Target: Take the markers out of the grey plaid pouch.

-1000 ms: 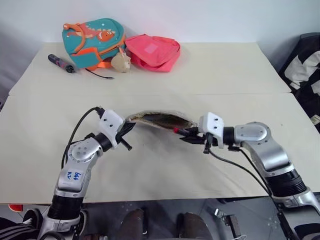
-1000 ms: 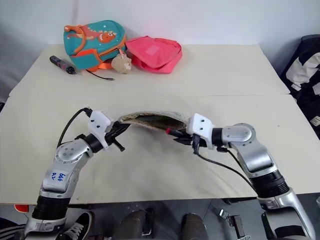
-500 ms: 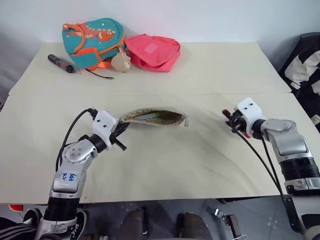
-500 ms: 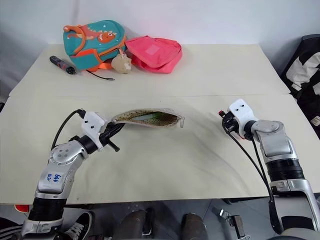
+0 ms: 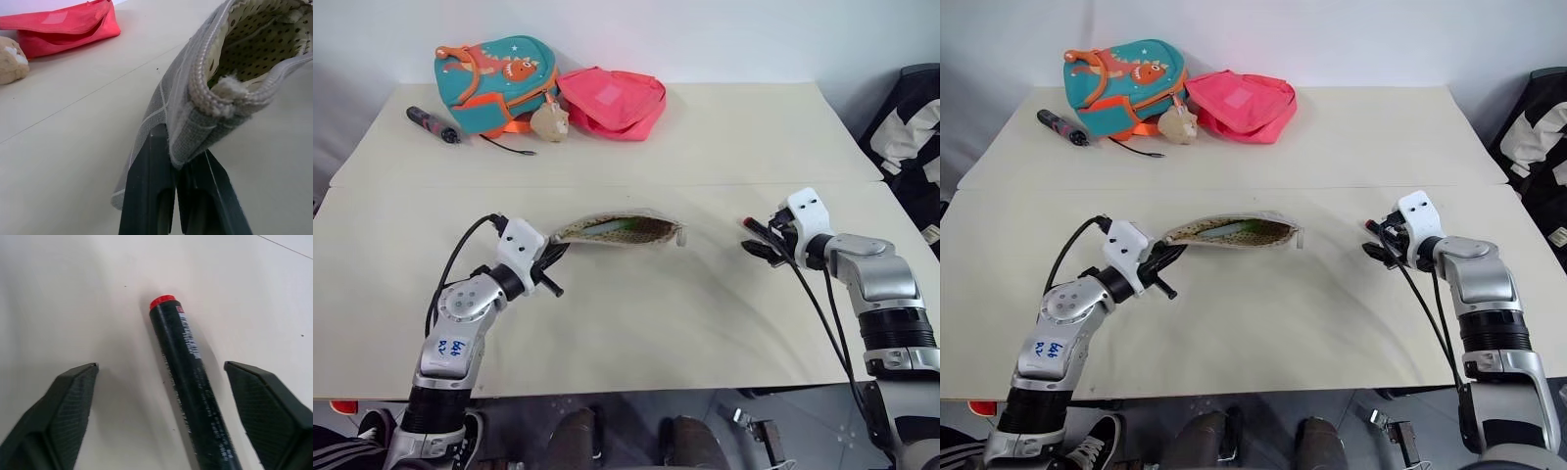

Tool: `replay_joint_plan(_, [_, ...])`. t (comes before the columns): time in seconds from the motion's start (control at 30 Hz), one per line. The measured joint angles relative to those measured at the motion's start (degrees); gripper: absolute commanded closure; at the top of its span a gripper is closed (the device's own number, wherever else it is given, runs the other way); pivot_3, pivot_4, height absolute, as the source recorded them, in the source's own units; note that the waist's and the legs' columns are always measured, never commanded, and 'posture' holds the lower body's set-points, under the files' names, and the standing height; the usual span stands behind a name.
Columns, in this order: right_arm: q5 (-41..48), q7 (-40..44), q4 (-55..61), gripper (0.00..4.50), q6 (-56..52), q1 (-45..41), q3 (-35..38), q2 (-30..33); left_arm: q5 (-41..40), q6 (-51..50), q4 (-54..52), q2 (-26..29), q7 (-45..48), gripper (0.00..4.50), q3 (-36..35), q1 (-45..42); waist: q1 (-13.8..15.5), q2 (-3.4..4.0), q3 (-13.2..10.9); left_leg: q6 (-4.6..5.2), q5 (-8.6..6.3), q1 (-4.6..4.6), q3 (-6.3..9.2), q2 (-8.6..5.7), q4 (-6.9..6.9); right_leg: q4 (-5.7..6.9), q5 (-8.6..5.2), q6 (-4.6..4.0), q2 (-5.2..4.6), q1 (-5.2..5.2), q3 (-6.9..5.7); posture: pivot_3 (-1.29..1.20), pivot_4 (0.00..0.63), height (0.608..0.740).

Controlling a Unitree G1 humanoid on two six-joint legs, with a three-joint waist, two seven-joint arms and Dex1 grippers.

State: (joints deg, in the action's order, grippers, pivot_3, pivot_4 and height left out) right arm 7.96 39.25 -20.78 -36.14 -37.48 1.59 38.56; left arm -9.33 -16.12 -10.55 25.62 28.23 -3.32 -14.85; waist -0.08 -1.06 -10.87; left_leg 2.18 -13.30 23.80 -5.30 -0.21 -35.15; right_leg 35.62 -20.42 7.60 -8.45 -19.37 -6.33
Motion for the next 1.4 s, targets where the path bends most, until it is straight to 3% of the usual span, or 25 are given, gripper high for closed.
replay_joint_plan(0.2, [1.01,1.45,4.91,0.24,6.43,-0.47,0.06,-1.23,0.04,0.01,-0.01,-0.16,0.13,4.50,0.04,0.00,-0.01,0.00,0.00,0.00,0.00,0.03,0.00,0.00,0.00,0.01,0.00,0.00,0.02,-0.05,0.00,0.00,0.150,0.740])
replay_joint_plan(0.33, [13.39,7.59,20.40,0.24,9.25,-1.29,3.29,-8.43,0.03,-0.07,-0.12,-0.65,0.16,4.50,0.84,-0.16,-0.28,0.01,0.00,-0.04,0.00,0.06,0.03,0.10,0.04,0.04,0.00,0.00,0.09,-0.11,0.01,0.00,0.150,0.740])
replay_joint_plan(0.37, [15.40,8.52,25.11,0.41,9.23,-1.56,2.77,-9.46,0.03,-0.10,-0.13,-0.80,0.19,4.50,1.46,-0.19,-0.12,0.01,0.00,-0.06,-0.01,0.06,0.05,0.11,0.04,0.04,0.00,-0.01,0.07,-0.11,0.00,0.00,0.150,0.740])
replay_joint_plan(0.43, [17.09,9.78,30.63,0.85,9.32,-1.39,0.72,-10.09,0.02,-0.21,-0.13,-0.86,0.17,4.50,1.81,-0.21,0.32,-0.10,0.06,-0.04,-0.03,0.08,0.12,0.05,0.01,0.02,0.00,-0.01,0.02,-0.06,-0.07,0.00,0.150,0.740])
replay_joint_plan(0.57, [15.95,10.83,34.45,2.18,9.99,3.14,-5.73,-10.92,0.03,-0.85,-0.19,-0.86,0.07,4.50,1.93,-0.99,0.81,-0.14,0.08,-0.02,-0.12,0.19,0.05,-0.07,-0.01,-0.05,0.13,0.06,-0.04,-0.15,-0.01,0.00,0.150,0.740])
replay_joint_plan(0.8, [1.24,10.58,28.94,4.48,21.66,4.36,-15.43,-8.90,0.53,-1.60,-1.14,-1.39,0.01,4.50,3.91,-1.98,0.66,-0.13,0.08,0.10,0.00,0.26,0.03,-0.08,-0.02,-0.02,0.16,0.07,0.09,-0.24,-0.04,0.00,0.150,0.740])
replay_joint_plan(1.07, [-7.89,7.93,20.95,4.48,26.60,2.81,-17.94,-8.97,0.49,-3.70,-3.56,-1.85,0.28,4.50,5.04,-2.01,-0.01,-0.13,0.08,0.10,0.04,0.26,0.04,-0.06,-0.03,-0.02,0.16,0.07,0.13,-0.22,-0.06,0.00,0.150,0.740])
replay_joint_plan(1.1, [-9.44,7.62,20.06,4.32,27.21,2.14,-18.80,-9.02,0.44,-4.48,-4.41,-2.05,0.36,4.50,5.50,-2.13,-0.03,-0.13,0.08,0.09,0.04,0.26,0.04,-0.06,-0.03,-0.02,0.16,0.07,0.13,-0.23,-0.05,0.00,0.150,0.740])
replay_joint_plan(1.17, [-11.23,6.86,19.09,3.88,27.33,1.01,-19.53,-10.70,0.39,-5.50,-5.52,-2.74,0.51,4.50,6.56,-2.84,-0.03,-0.13,0.08,0.07,0.05,0.25,0.05,-0.04,-0.03,-0.01,0.15,0.06,0.15,-0.22,-0.05,0.00,0.150,0.740])
replay_joint_plan(1.4, [-15.83,4.86,18.67,1.52,29.52,-0.55,-20.98,-11.94,0.38,-7.94,-6.80,-4.09,0.59,4.50,7.90,-3.27,0.07,-0.13,0.08,0.08,0.08,0.26,0.06,-0.05,-0.05,-0.01,0.15,0.06,0.16,-0.21,-0.05,0.00,0.150,0.740])
